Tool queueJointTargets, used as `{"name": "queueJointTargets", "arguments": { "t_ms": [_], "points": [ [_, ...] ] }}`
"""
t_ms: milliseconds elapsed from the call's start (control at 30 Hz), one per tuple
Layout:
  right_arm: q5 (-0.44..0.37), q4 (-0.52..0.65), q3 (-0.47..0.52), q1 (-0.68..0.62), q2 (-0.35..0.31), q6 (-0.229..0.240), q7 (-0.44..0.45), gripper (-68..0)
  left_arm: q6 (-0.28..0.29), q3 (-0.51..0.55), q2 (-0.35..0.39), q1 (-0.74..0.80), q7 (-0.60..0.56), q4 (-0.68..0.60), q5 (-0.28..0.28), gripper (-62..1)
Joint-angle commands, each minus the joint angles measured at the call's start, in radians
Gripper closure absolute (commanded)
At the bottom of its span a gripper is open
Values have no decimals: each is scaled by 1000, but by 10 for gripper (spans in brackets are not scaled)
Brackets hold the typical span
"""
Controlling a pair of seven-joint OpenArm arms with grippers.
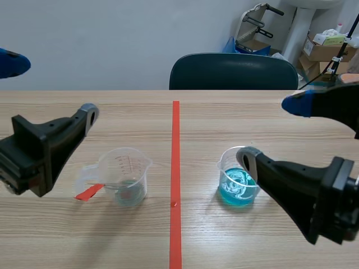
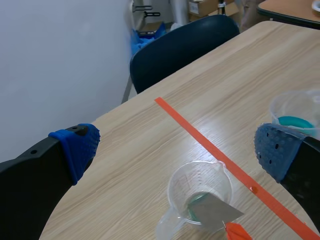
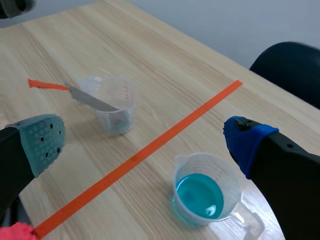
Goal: Do the redox reaction experiment
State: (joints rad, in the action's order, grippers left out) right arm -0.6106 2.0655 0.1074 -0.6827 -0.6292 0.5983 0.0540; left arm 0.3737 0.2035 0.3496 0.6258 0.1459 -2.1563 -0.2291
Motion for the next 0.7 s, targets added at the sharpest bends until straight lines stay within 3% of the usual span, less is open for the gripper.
{"name": "queueJointTargets", "arguments": {
  "t_ms": [0,667],
  "points": [
    [-10,-1,4,26,-18,-8,14,-679,7,1,-3,8,-14,-16,-13,-623],
    [5,-1,4,26,-7,-8,11,-679,7,1,-3,8,13,-16,-13,-623]
  ]
}}
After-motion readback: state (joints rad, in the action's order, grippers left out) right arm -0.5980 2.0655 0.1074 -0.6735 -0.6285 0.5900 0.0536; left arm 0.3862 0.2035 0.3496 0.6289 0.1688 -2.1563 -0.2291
